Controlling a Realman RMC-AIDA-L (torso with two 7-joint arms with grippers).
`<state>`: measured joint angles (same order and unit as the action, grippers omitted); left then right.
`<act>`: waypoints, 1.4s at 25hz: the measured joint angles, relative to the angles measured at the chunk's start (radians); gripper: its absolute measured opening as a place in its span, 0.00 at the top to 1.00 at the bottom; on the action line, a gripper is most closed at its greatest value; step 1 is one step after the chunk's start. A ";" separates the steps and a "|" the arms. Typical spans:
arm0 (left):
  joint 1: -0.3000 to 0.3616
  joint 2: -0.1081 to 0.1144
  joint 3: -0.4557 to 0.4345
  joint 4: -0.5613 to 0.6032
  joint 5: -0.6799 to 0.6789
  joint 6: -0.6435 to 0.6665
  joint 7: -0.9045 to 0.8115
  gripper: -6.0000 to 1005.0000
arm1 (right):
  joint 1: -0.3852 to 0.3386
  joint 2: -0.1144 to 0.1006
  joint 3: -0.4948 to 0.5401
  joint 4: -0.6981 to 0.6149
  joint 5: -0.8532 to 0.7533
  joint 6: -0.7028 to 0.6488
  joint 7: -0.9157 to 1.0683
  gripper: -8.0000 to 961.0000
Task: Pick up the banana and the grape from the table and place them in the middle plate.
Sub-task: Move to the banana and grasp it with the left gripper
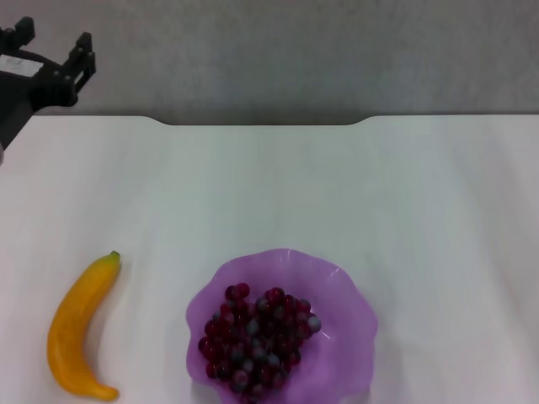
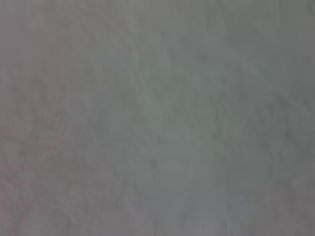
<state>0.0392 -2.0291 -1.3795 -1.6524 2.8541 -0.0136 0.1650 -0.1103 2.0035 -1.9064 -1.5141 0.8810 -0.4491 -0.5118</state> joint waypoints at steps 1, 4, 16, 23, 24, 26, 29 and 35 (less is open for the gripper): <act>0.007 0.000 0.006 0.004 -0.005 0.024 -0.002 0.37 | -0.014 -0.001 -0.014 0.019 -0.028 -0.061 0.038 0.30; 0.019 0.001 0.015 0.009 -0.023 0.065 -0.004 0.37 | -0.039 -0.002 -0.026 0.082 -0.177 -0.184 0.224 0.30; 0.015 0.010 0.021 -0.006 -0.066 -0.061 0.006 0.37 | -0.040 -0.002 0.109 0.287 -0.698 -0.296 0.836 0.30; -0.039 0.003 -0.062 -0.134 -0.070 -0.512 0.068 0.37 | -0.038 -0.002 0.111 0.296 -0.704 -0.296 0.823 0.30; -0.055 0.003 -0.076 -0.147 -0.070 -0.578 0.069 0.37 | -0.038 -0.002 0.111 0.296 -0.707 -0.296 0.823 0.30; -0.093 0.002 -0.104 -0.160 -0.065 -0.702 0.069 0.37 | -0.037 -0.002 0.111 0.296 -0.710 -0.293 0.822 0.30; -0.165 0.002 -0.151 -0.152 -0.040 -0.879 0.066 0.37 | -0.036 -0.002 0.108 0.291 -0.711 -0.290 0.816 0.30; -0.311 0.002 -0.211 -0.046 0.017 -1.125 0.050 0.38 | -0.033 -0.003 0.105 0.288 -0.711 -0.289 0.814 0.30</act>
<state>-0.2719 -2.0270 -1.5900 -1.6981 2.8713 -1.1390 0.2153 -0.1434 2.0005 -1.8011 -1.2263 0.1700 -0.7377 0.3019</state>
